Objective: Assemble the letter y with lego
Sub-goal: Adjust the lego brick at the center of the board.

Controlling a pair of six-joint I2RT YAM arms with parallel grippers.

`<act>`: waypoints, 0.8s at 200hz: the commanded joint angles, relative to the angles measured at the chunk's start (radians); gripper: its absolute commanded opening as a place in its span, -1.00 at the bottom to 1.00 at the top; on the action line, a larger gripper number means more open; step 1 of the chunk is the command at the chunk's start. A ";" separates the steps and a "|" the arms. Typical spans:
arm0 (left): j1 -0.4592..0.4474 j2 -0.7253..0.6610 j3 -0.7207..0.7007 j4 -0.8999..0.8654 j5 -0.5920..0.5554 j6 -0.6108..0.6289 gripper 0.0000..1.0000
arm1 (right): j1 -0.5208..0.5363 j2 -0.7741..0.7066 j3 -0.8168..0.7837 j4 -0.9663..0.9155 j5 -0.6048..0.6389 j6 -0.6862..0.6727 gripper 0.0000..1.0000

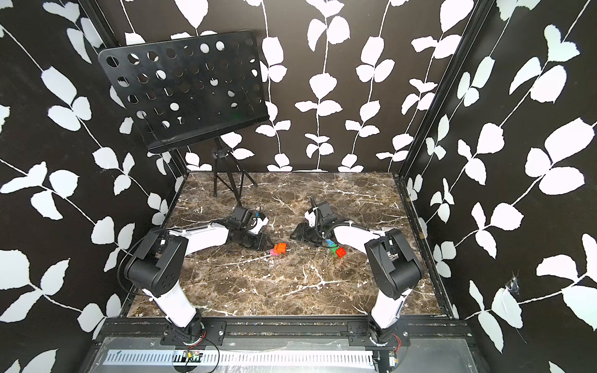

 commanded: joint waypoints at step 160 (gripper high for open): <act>0.004 0.025 -0.045 -0.045 -0.018 -0.027 0.08 | 0.161 0.042 -0.067 0.316 0.034 0.291 0.24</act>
